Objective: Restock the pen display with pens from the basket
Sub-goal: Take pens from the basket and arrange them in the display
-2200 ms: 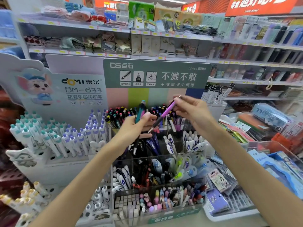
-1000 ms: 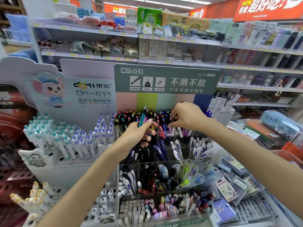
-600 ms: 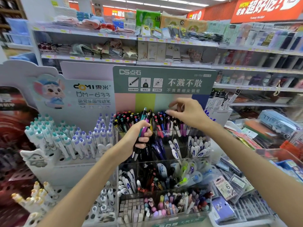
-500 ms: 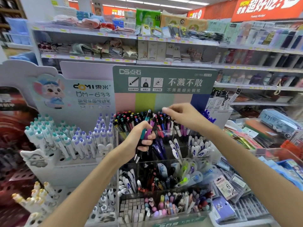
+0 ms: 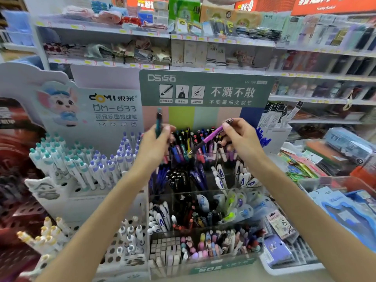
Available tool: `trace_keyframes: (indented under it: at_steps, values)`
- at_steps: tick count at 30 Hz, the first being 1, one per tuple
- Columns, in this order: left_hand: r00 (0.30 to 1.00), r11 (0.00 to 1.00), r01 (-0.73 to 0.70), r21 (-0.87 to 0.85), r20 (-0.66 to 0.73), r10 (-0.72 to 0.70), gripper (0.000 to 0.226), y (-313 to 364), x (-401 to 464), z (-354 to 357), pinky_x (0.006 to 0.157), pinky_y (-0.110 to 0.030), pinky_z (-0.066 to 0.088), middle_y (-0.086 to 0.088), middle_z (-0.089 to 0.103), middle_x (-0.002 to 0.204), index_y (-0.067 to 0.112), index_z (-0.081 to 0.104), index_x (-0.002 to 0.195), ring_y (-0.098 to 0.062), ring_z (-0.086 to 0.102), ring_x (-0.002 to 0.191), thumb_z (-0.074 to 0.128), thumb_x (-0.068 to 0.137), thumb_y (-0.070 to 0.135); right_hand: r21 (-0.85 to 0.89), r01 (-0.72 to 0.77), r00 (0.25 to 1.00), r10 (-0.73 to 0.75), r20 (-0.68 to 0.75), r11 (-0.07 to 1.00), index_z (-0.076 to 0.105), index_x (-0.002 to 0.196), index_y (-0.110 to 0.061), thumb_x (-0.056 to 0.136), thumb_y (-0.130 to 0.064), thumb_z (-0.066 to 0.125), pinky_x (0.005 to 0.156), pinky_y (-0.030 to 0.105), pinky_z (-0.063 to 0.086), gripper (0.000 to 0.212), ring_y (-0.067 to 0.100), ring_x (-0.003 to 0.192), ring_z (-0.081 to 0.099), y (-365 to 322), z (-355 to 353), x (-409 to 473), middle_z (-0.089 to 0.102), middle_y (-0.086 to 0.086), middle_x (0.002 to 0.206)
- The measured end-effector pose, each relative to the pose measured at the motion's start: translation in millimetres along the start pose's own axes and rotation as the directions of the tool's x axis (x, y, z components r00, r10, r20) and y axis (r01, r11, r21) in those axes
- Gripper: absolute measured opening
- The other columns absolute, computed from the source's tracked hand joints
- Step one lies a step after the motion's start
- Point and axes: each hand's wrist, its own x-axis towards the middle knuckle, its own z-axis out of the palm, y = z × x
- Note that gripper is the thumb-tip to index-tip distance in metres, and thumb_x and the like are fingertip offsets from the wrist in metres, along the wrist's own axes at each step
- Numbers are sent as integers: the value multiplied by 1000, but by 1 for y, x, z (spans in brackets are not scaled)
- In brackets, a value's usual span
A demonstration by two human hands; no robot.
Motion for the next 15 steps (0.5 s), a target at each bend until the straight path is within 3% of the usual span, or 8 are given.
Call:
trace_keyframes:
  at_steps: [2, 4, 6, 8, 10, 12, 13, 15]
  values:
    - [998, 988, 56, -141, -15, -59, 31, 7, 7, -8, 42, -13, 30, 11, 40, 61, 15, 55, 101, -2, 33, 48, 44, 97, 44, -1, 10, 999, -10, -35, 1000, 53, 96, -13, 99, -13, 47, 45, 15, 41, 7, 2, 51, 53, -1, -3, 3, 58, 0, 80]
    - [996, 952, 87, -292, 40, -79, 40, 9, 11, -7, 40, -14, 22, 11, 30, 58, 19, 49, 96, -2, 26, 44, 34, 95, 56, -9, 2, 999, -3, -36, 1000, 54, 98, -12, 99, -12, 46, 45, 14, 41, 8, 2, 50, 53, 0, -4, 5, 59, 0, 80]
    - [1000, 935, 19, -354, 23, -12, 31, 7, 14, 1, 42, -14, 26, 8, 33, 63, 22, 46, 95, -2, 30, 46, 27, 102, 46, -19, 7, 999, -8, -34, 1000, 54, 94, -16, 99, -13, 47, 45, 14, 41, 10, 2, 51, 53, 2, -2, 6, 59, 0, 80]
    - [996, 957, -90, -276, -37, 83, 22, 4, 15, 8, 56, -16, 42, 9, 51, 73, 22, 46, 96, -2, 48, 57, 28, 105, 30, -47, 31, 998, -33, -47, 998, 54, 89, -22, 99, -15, 48, 46, 16, 41, 14, 4, 52, 54, 4, -1, 7, 59, -2, 78]
    - [986, 971, -162, -173, -49, 156, 19, 2, 16, 12, 76, -15, 46, 12, 66, 94, 20, 46, 101, 5, 62, 78, 28, 106, 24, -82, 57, 996, -63, -64, 995, 54, 88, -24, 98, -16, 49, 50, 19, 42, 14, 6, 53, 55, 3, -1, 8, 61, -3, 78]
    - [972, 972, -233, -11, -4, 233, 16, 2, 16, 16, 73, -14, 44, 12, 66, 110, 16, 40, 106, 14, 57, 69, 27, 106, 26, -96, 79, 992, -88, -87, 992, 54, 89, -24, 98, -16, 49, 54, 23, 43, 13, 8, 55, 55, 1, -3, 9, 61, -4, 77]
    - [959, 954, -282, 99, 5, 283, 15, -1, 17, 18, 66, -19, 42, 11, 64, 109, 15, 37, 106, 9, 53, 59, 28, 105, 27, -100, 87, 990, -97, -100, 991, 54, 89, -23, 97, -16, 50, 56, 24, 43, 12, 10, 56, 55, 1, -4, 10, 60, -4, 76]
    - [924, 886, -364, 288, -12, 383, 14, -10, 20, 24, 64, -31, 37, 8, 61, 90, 16, 35, 103, -10, 50, 67, 31, 104, 29, -104, 105, 986, -117, -115, 989, 55, 91, -23, 97, -17, 50, 59, 25, 42, 10, 11, 57, 56, 0, -7, 10, 60, -3, 75]
